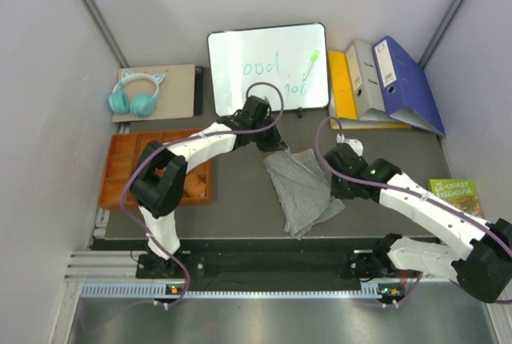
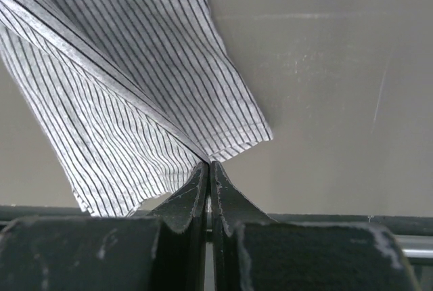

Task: Roll the underwear
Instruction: Fold the underwear at the center of the board.

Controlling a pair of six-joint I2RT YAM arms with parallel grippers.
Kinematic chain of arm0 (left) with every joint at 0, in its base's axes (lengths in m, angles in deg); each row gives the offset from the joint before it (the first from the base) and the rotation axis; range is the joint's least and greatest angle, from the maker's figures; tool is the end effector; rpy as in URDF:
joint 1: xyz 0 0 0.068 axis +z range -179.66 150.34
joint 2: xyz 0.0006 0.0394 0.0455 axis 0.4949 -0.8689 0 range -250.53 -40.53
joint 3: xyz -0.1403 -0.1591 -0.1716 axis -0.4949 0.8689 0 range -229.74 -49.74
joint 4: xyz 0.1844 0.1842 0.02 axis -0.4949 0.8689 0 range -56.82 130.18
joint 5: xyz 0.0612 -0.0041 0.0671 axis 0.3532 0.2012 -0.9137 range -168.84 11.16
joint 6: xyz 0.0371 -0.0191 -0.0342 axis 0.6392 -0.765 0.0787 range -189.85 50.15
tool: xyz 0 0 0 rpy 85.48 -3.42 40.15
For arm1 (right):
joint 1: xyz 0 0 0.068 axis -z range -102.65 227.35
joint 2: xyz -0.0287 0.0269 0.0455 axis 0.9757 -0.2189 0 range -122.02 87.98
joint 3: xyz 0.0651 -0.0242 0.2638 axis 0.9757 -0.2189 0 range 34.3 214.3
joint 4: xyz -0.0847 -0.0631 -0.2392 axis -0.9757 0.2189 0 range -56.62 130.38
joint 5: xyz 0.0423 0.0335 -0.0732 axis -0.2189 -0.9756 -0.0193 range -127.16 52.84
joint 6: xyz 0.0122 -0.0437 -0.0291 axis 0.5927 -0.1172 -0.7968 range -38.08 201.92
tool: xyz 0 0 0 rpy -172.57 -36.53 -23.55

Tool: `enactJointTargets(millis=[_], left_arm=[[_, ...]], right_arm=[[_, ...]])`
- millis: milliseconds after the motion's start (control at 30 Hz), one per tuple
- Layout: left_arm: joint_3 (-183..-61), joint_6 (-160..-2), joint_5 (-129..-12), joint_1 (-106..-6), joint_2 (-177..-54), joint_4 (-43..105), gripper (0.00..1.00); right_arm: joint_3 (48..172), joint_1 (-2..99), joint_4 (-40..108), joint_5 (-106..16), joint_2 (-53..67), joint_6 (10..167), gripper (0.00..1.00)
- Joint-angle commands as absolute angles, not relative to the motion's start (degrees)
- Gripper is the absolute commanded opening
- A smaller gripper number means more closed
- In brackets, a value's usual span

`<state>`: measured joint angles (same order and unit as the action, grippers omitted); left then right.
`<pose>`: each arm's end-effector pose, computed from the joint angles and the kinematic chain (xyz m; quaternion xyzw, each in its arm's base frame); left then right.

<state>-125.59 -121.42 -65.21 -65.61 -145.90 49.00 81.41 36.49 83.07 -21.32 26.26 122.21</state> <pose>0.3263 -0.2469 0.2223 -0.0801 0.9160 -0.3403 0.1967 0.1531 0.1196 0.2447 0.0258 0.9658 0.0413 0.2547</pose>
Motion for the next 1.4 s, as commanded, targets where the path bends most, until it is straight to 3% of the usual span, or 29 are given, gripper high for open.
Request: enactJointTargets(millis=[0, 633, 1367], left_arm=[[-128.84, -121.97, -65.22, -66.05, -148.20, 46.11, 0.00], [-134.28, -120.83, -63.99, -67.10, -156.11, 45.93, 0.00], [-142.72, -120.04, -65.04, -70.53, -163.14, 48.48, 0.00]], right_arm=[[80.45, 37.80, 80.93, -20.99, 25.14, 119.80, 0.00], [77.99, 39.47, 77.77, -20.02, 17.84, 118.22, 0.00], [75.00, 39.74, 79.00, -19.32, 18.10, 118.92, 0.00]])
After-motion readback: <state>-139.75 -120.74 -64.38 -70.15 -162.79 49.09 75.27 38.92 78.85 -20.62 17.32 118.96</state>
